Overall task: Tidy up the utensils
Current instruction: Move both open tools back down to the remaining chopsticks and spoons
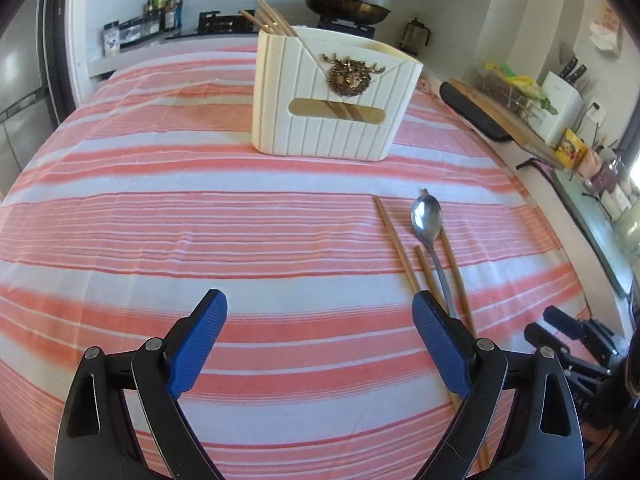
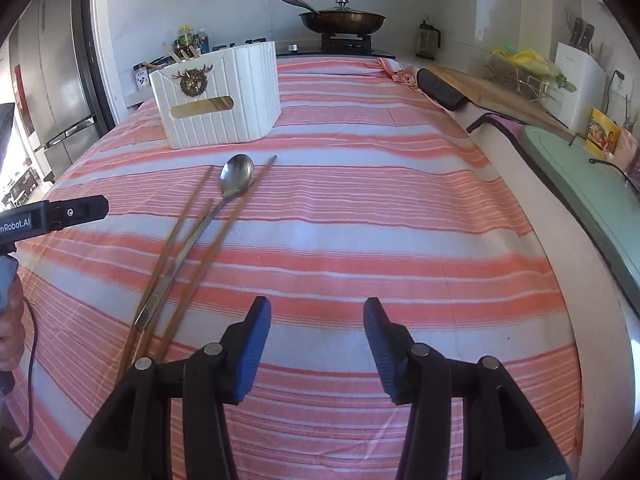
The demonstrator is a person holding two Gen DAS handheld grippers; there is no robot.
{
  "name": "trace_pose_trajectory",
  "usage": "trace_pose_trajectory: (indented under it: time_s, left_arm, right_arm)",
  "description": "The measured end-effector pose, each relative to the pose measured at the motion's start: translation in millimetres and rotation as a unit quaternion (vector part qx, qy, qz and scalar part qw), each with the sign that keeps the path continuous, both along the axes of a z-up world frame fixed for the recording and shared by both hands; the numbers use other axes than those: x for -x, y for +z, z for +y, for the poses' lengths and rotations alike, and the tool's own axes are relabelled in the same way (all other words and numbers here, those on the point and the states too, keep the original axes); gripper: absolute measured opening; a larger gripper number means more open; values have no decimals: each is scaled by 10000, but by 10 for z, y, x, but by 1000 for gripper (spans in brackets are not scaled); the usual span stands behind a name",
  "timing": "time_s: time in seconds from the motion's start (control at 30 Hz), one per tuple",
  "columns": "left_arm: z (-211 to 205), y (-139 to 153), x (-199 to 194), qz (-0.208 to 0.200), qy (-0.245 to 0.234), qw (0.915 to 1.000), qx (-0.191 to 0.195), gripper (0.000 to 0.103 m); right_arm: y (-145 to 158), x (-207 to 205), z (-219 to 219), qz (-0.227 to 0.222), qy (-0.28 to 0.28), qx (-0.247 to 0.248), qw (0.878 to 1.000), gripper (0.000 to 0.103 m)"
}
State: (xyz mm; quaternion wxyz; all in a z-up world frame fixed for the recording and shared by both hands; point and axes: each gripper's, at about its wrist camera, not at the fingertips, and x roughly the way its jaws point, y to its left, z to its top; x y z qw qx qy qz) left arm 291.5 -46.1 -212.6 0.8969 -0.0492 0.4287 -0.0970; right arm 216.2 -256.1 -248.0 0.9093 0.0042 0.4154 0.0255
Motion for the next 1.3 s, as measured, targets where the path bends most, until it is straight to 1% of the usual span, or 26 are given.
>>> trace_pose_trajectory:
  time_s: [0.1,0.2,0.3,0.47,0.7,0.87,1.0,1.07,1.13,1.3]
  left_arm:
    - [15,-55,57,2,63,9998,-178,94]
    - [64,-75,102,4,139,9998,-171,94]
    - [66,-82,116,-3,154,9997,-182,94]
    - [30,-88,118,-39,107,9997,-198,94]
    - [-3,-109,119,14,77,9999,-153,94]
    - [-74,-61,121,11,-87,9999,-89,94]
    - [-205,-51,93,40,-333,9994,-24,94]
    - [-314,-57,58,63,-465,9988,-112,94]
    - [-420,-75,-2,68,-529,9982,-286,94]
    - [-550,-214,-157,271,-399,9970,-603,94]
  right_arm:
    - [-36,-4,-98,47,-199,-124,9997,49]
    - [-51,0,-148,66,-346,-160,9993,49]
    - [-46,1,-142,42,-475,-52,9988,49]
    - [-16,22,-103,-57,-481,113,9988,49]
    - [-13,22,-125,-70,-502,95,9987,49]
    - [-7,29,-155,-101,-537,25,9985,49]
    - [-16,21,-150,-72,-522,23,9986,49]
    - [-21,16,-143,-52,-505,28,9987,49]
    - [-19,21,-144,-64,-500,11,9987,49]
    - [-27,17,-156,-35,-496,-50,9988,49]
